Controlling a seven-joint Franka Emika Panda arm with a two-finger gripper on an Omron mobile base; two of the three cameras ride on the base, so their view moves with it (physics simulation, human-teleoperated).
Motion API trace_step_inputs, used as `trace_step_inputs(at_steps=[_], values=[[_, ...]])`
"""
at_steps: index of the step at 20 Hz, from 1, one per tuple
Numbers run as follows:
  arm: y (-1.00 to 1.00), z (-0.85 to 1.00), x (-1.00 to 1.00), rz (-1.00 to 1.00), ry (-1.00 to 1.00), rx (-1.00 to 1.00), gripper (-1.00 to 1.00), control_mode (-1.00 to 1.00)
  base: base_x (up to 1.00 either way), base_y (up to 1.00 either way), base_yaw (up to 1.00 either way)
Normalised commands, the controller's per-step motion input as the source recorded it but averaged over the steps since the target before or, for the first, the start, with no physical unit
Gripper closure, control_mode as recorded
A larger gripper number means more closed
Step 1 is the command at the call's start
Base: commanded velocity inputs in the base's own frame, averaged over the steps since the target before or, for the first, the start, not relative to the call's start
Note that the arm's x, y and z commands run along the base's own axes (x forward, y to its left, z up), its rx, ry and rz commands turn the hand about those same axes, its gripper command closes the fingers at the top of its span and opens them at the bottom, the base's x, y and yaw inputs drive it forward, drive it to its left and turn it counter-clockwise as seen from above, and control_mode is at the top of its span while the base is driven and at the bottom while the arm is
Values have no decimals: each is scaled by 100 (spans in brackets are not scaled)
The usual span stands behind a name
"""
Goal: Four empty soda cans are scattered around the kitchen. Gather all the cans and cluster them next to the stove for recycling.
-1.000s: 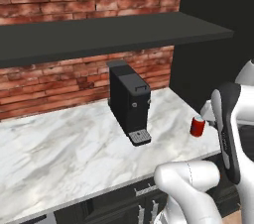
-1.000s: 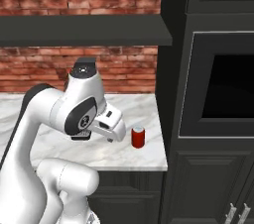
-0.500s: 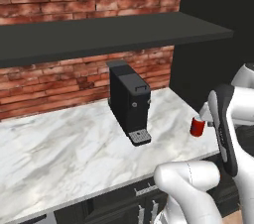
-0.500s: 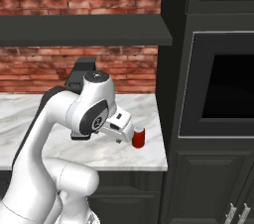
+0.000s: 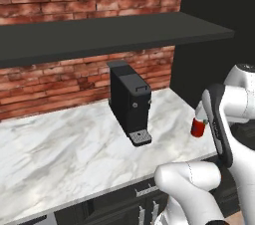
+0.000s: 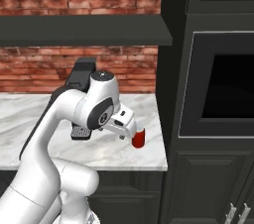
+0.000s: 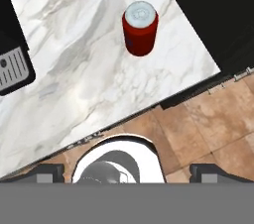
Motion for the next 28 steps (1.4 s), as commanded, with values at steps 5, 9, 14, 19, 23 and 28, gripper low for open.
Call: trace_step_inputs(at_steps=[5,9,14,19,23,28], values=[[-6,-22,23,0,0,0,-100,-100,0,0,0],[-4,-23,28,0,1,0,-100,-100,0,0,0],[-5,-15,26,0,1,0,-100,-100,0,0,0],[-18,-8,12,0,0,0,-100,-100,0,0,0],[-15,-11,16,0,2,0,-100,-100,0,0,0],[-8,-11,19,0,2,0,-100,-100,0,0,0]])
